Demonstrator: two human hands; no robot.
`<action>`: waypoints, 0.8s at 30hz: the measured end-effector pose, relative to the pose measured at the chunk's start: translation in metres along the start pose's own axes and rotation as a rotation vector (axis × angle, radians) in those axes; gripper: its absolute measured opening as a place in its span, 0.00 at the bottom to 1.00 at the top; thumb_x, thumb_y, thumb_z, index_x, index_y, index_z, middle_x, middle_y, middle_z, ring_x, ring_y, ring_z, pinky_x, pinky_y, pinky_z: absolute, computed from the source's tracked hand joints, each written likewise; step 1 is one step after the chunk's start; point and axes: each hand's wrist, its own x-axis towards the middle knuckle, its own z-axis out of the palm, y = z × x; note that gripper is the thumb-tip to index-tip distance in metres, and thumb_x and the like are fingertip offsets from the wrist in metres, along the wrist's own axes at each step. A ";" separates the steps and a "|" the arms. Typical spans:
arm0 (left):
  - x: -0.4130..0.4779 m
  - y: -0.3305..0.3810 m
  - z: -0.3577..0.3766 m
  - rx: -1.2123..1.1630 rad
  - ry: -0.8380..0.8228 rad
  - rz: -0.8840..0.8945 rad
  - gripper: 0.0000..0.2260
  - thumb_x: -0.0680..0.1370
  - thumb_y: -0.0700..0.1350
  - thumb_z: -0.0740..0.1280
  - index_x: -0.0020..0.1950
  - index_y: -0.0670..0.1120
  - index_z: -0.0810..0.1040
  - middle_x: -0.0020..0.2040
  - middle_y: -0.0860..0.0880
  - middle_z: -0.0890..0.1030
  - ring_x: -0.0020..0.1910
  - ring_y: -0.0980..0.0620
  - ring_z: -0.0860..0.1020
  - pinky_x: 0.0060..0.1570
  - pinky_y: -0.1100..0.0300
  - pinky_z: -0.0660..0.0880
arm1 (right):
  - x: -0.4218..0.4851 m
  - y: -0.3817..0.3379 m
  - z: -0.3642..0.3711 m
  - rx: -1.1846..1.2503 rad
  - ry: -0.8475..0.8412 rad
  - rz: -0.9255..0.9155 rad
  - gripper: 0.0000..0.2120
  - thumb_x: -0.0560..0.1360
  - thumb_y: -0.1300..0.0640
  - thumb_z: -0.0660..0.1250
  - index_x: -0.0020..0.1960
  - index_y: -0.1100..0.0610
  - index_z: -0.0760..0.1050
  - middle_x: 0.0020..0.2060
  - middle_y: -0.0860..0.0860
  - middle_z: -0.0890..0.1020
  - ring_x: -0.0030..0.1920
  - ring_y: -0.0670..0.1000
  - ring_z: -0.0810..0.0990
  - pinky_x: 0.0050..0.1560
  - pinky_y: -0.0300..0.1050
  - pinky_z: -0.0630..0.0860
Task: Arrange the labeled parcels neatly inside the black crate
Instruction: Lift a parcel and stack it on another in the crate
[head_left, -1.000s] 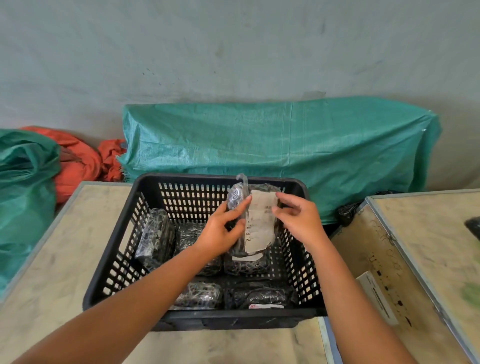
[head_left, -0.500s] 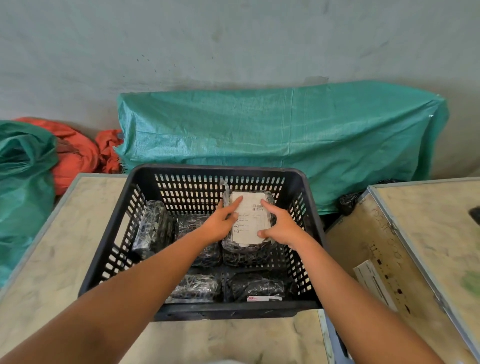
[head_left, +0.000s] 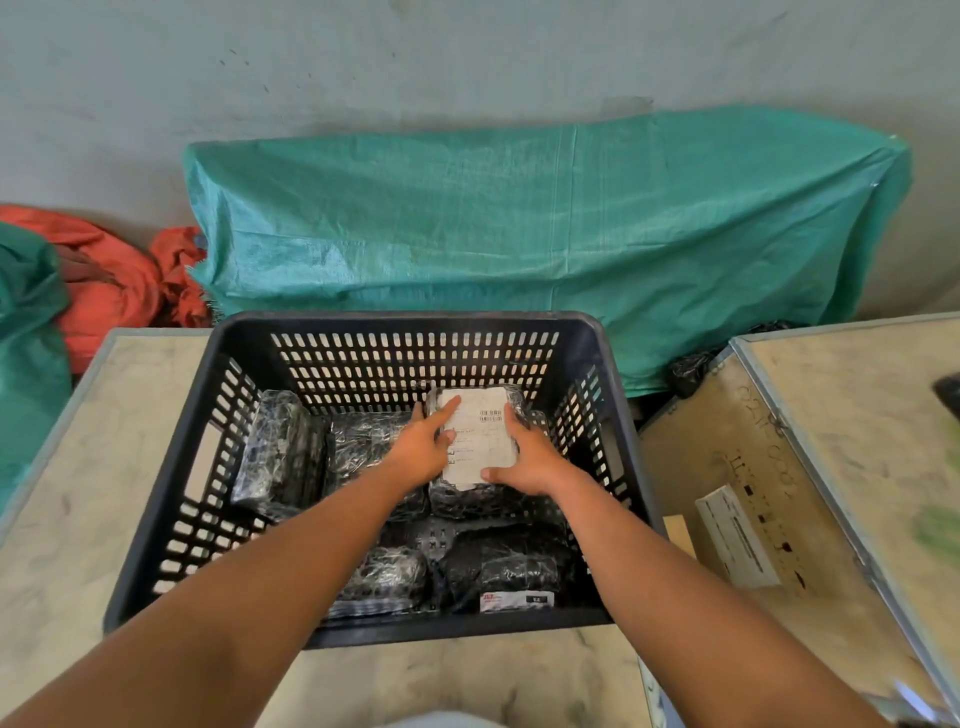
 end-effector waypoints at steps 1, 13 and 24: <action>0.002 0.001 0.001 0.009 0.006 -0.008 0.27 0.85 0.45 0.60 0.81 0.62 0.57 0.83 0.40 0.44 0.37 0.58 0.76 0.25 0.72 0.72 | 0.001 0.001 0.000 0.017 0.001 0.003 0.58 0.71 0.52 0.79 0.83 0.47 0.39 0.79 0.57 0.60 0.76 0.60 0.64 0.75 0.56 0.65; -0.014 0.023 -0.010 0.056 0.066 -0.066 0.27 0.83 0.45 0.66 0.81 0.53 0.61 0.83 0.39 0.45 0.76 0.35 0.64 0.57 0.64 0.75 | -0.019 -0.009 -0.017 0.032 0.190 -0.085 0.41 0.71 0.56 0.80 0.79 0.50 0.65 0.76 0.58 0.65 0.76 0.60 0.65 0.76 0.50 0.60; -0.105 0.033 -0.037 0.211 -0.503 0.254 0.20 0.80 0.46 0.71 0.72 0.54 0.77 0.71 0.55 0.77 0.60 0.60 0.77 0.61 0.62 0.72 | -0.118 0.000 -0.046 -0.255 -0.368 -0.142 0.27 0.65 0.55 0.84 0.60 0.38 0.82 0.63 0.44 0.78 0.60 0.43 0.76 0.61 0.45 0.73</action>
